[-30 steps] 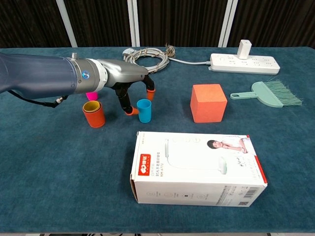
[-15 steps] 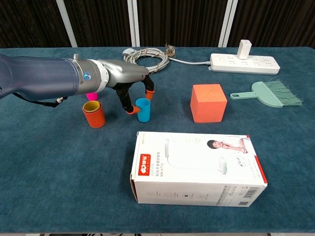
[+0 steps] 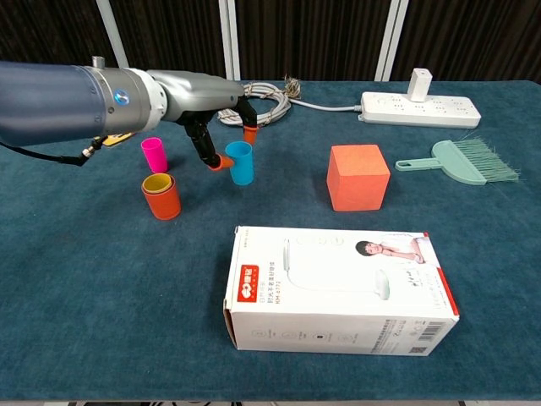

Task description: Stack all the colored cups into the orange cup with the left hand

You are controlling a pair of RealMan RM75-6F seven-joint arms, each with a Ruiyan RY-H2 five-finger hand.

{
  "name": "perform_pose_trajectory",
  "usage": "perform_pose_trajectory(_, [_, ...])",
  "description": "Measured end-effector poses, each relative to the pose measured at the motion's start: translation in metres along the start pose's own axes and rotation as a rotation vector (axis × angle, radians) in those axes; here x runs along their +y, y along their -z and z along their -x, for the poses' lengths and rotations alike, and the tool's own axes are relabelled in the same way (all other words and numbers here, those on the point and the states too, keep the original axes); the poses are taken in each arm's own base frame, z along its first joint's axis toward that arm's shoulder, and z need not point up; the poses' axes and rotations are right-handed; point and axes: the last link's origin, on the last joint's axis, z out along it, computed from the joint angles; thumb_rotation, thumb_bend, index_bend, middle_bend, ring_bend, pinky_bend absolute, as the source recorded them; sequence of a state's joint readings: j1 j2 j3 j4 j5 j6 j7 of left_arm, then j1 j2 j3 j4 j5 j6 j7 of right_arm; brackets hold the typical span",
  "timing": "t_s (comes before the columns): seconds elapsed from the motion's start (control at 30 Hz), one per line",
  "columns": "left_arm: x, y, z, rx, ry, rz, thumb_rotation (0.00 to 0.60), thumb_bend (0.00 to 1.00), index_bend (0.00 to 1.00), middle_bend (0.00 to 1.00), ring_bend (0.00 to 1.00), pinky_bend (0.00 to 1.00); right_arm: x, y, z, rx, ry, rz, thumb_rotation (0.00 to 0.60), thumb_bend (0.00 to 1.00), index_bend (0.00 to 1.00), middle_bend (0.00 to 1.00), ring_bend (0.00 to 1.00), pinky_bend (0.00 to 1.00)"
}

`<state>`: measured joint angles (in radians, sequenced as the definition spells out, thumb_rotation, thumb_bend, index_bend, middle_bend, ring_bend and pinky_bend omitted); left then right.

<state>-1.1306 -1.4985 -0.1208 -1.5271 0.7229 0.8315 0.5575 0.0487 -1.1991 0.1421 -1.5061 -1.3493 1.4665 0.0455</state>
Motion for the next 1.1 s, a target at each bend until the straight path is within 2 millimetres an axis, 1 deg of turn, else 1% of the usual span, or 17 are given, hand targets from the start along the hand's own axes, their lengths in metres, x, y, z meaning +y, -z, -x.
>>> perform_pose_trajectory(0.13, [-0.016,0.024,-0.01,0.033,0.001,-0.013,0.6,0.35,0.45,0.26,0.0,0.0,0.0,0.0,-0.001,0.002,-0.001,0.0,0.6,0.34,0.09,0.04,0.09,0.04])
perform_pose_trajectory(0.27, [-0.035,0.048,-0.015,0.056,0.009,-0.038,0.6,0.35,0.45,0.26,0.0,0.0,-0.002,0.001,0.0,0.001,-0.001,-0.004,0.6,0.34,0.09,0.04,0.09,0.04])
perform_pose_trajectory(0.33, [-0.044,0.06,-0.015,0.061,0.012,-0.05,0.6,0.35,0.45,0.26,0.0,0.0,-0.002,0.001,0.0,0.002,-0.001,-0.005,0.6,0.34,0.09,0.04,0.09,0.04])
perform_pose_trajectory(0.47, [-0.059,0.077,-0.009,0.046,0.011,-0.068,0.6,0.35,0.44,0.26,0.0,0.0,-0.003,0.002,0.0,0.002,0.001,-0.008,0.6,0.34,0.09,0.04,0.09,0.04])
perform_pose_trajectory(0.73, [-0.067,0.086,0.001,0.027,0.019,-0.068,0.6,0.35,0.45,0.26,0.0,0.0,-0.004,0.002,-0.001,0.006,0.002,-0.009,0.6,0.34,0.09,0.04,0.09,0.04])
perform_pose_trajectory(1.1, [-0.07,0.083,0.018,-0.001,0.014,-0.064,0.6,0.35,0.45,0.26,0.0,0.0,-0.003,0.002,-0.003,0.013,0.0,-0.009,0.6,0.34,0.09,0.04,0.09,0.04])
